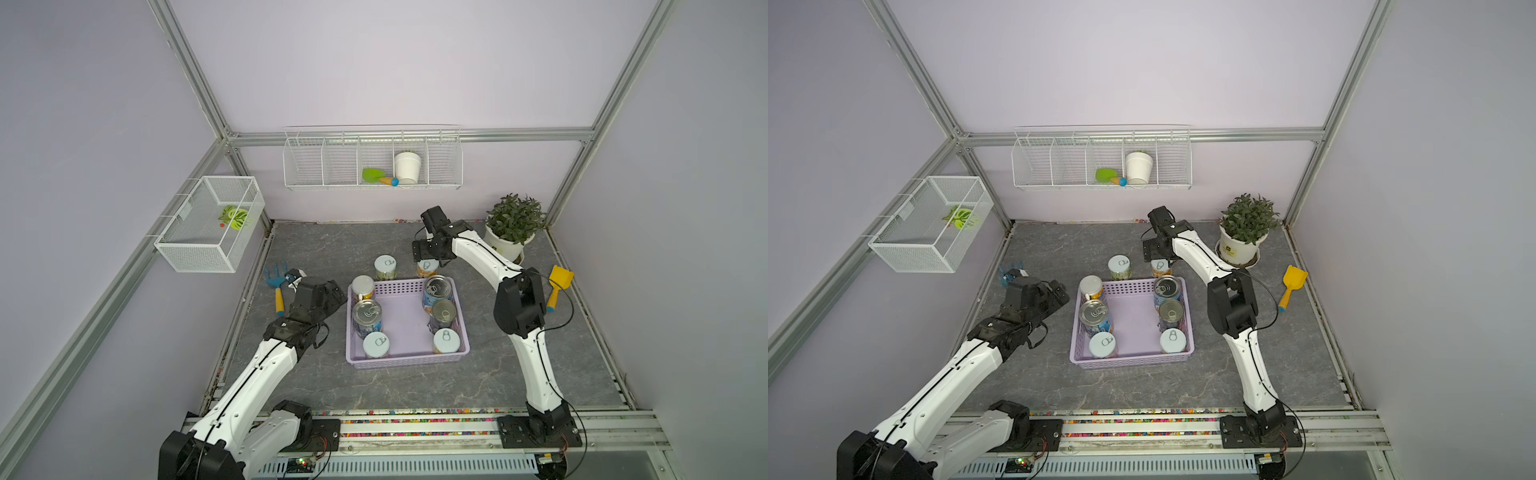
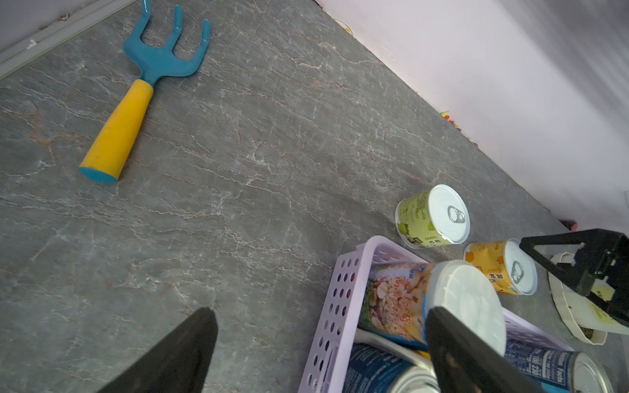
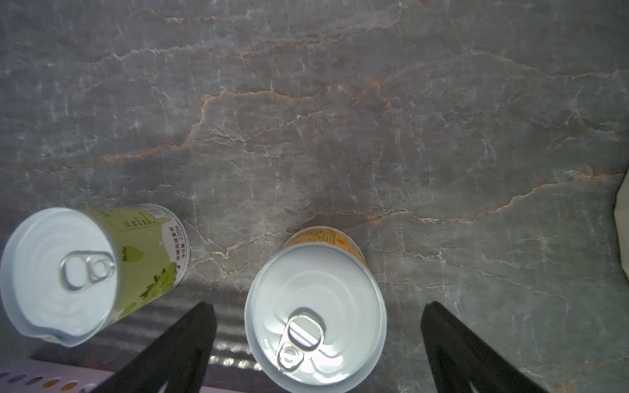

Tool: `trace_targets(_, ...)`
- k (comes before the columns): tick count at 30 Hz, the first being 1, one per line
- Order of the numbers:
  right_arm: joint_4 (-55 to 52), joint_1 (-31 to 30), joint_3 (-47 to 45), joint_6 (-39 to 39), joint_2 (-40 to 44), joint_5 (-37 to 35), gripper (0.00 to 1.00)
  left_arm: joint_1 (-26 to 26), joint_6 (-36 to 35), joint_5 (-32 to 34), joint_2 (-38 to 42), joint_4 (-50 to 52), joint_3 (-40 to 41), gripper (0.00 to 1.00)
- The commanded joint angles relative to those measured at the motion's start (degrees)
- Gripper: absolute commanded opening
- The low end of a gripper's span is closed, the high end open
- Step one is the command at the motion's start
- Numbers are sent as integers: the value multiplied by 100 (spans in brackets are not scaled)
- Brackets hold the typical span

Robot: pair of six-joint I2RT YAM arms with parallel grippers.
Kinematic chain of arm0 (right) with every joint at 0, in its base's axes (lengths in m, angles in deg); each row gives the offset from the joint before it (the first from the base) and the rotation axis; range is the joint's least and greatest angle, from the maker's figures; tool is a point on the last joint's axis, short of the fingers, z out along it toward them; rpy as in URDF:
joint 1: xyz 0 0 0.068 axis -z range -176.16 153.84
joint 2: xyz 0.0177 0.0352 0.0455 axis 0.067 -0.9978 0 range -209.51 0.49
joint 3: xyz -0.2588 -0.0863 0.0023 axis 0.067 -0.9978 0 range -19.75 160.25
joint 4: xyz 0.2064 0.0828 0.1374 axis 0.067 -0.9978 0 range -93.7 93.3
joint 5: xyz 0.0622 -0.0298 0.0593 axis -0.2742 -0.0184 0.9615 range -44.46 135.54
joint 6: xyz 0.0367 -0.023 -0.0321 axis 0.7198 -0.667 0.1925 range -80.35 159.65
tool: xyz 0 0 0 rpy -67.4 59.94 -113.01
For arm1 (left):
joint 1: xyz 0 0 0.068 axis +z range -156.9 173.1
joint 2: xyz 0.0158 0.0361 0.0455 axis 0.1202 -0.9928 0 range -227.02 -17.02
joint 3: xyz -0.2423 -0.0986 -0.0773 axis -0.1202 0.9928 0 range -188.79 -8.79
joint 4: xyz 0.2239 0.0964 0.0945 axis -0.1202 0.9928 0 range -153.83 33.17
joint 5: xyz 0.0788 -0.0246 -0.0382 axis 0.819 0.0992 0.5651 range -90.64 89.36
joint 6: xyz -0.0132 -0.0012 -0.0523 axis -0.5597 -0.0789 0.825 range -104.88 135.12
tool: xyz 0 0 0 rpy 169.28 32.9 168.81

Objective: Put the canned food in the basket
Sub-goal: Pick up the canned food from the center of the board.

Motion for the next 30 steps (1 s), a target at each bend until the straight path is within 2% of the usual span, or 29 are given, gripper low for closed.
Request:
trace_targets(1, -306, -89, 82, -64, -61, 50, 99, 26, -60, -75, -32, -102, 117, 100)
trace_targets(21, -398, -159, 140, -147, -468, 178, 98, 19, -30, -223, -103, -177, 175, 100)
trace_targets(26, -474, -156, 260, -161, -579, 165, 94, 22, -33, -223, -105, -179, 182, 100)
trace_targets(30, -588, -155, 411, -187, -704, 122, 87, 24, -38, -201, -128, -220, 210, 100)
